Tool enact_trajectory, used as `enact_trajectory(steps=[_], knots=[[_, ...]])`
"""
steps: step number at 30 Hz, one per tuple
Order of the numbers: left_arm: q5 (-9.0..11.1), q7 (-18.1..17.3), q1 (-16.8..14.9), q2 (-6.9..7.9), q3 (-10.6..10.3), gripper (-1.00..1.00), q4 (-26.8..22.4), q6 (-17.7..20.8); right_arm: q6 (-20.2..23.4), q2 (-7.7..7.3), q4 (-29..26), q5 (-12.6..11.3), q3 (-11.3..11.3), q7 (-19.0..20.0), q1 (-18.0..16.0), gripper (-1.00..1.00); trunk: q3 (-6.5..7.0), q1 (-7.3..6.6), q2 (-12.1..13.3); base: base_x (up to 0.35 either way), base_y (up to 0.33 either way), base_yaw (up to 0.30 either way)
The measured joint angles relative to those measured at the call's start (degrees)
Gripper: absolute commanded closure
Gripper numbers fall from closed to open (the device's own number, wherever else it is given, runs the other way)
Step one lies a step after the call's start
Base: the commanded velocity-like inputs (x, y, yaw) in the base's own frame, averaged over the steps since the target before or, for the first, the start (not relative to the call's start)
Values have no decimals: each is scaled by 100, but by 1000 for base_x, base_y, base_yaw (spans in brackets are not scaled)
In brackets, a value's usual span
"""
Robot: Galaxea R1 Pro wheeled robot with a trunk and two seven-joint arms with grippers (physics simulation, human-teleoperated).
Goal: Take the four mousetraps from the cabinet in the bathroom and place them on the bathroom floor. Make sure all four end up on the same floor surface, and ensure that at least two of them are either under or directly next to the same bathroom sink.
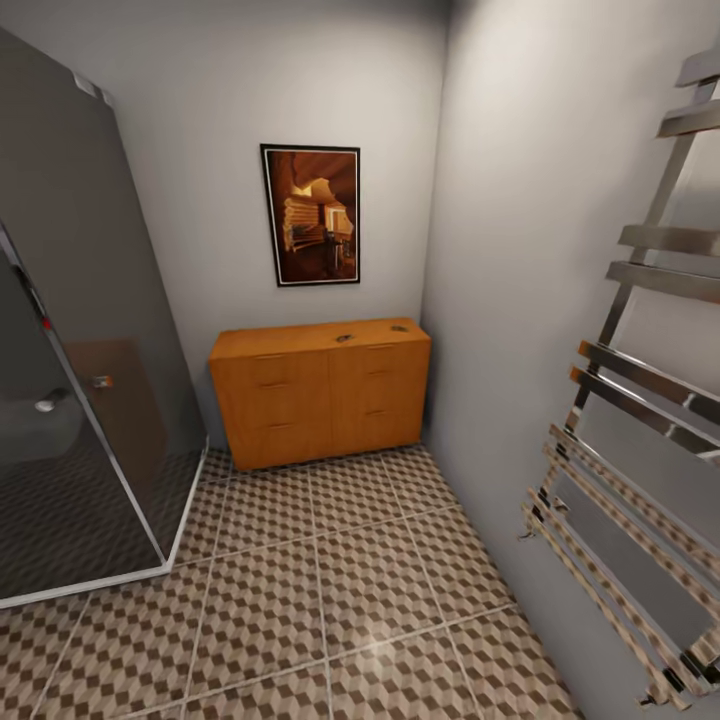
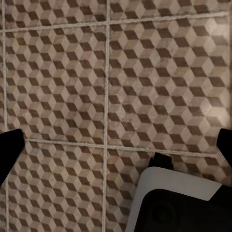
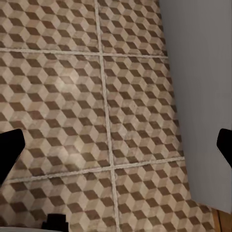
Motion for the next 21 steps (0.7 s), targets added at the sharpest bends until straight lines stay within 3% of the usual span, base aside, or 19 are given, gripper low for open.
enact_trajectory(steps=[21], knots=[[0,2,0,0,-1,-100,0,-2,0,9,0,0,-1,-2,0,-100,-112,0,0,337,0,0]])
